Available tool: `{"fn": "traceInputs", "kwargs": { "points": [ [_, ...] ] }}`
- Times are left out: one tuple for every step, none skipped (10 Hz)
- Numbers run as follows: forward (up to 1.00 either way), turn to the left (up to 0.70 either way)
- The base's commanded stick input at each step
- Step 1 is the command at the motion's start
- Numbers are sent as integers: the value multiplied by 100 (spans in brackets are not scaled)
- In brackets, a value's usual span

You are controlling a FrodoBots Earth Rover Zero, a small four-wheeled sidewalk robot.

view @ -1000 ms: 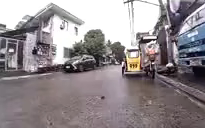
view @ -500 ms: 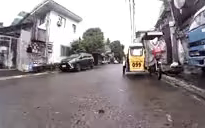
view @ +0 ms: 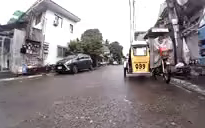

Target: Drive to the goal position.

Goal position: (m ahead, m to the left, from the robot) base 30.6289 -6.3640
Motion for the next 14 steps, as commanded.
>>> {"fn": "traceInputs", "kwargs": {
  "points": [
    [100,25],
    [100,0],
    [100,0],
    [100,0],
    [100,0],
    [100,0],
    [100,0],
    [100,0],
    [100,0],
    [100,0],
    [100,0],
    [100,0],
    [100,0],
    [100,0]
  ]
}}
